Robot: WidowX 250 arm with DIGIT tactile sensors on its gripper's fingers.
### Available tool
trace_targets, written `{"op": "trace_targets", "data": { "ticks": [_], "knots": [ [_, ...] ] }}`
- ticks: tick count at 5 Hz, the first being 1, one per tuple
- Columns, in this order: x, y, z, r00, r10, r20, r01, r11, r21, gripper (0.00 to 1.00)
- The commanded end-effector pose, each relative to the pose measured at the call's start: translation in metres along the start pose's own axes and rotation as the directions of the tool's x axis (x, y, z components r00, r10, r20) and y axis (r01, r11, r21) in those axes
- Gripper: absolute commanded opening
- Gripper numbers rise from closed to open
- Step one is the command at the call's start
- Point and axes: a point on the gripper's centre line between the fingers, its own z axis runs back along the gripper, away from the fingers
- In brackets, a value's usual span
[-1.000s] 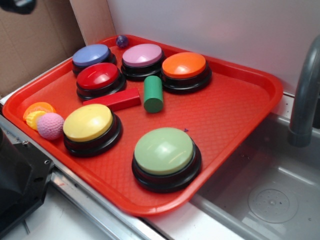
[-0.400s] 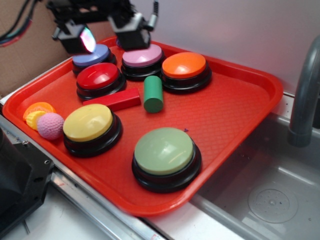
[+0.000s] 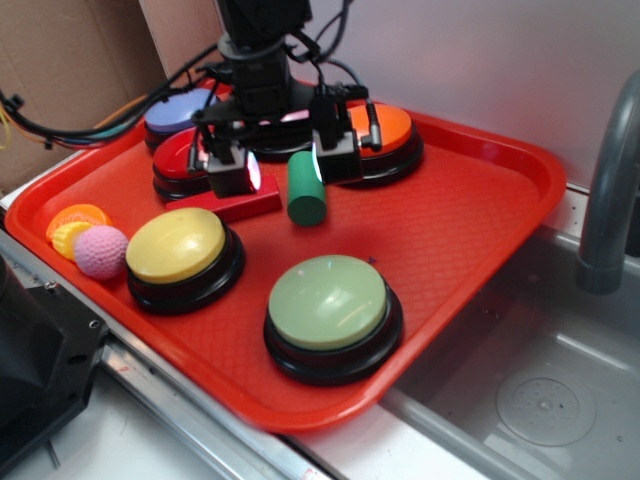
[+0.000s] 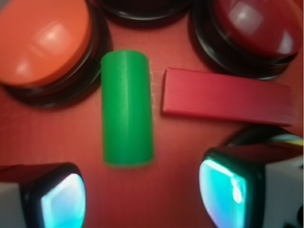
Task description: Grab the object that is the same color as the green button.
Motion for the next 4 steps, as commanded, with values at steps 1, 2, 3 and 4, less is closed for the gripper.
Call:
{"op": "trace_targets", "data": {
  "ticks": [1,2,3,4],
  "knots": [
    [0.0240,-0.0006,-0.0079,0.998,0.045,0.053,-0.043,0.998,-0.037,1.00],
    [0.0260,-0.0043,-0.0144,0.997,0.046,0.062,-0.044,0.998,-0.034,0.88],
    [0.0263,-0.0049,-0.0154,0.997,0.047,0.067,-0.045,0.998,-0.039,0.01],
    [0.0260,-0.0061,-0.0167,0.997,0.051,0.054,-0.048,0.998,-0.052,0.00]
  ]
}}
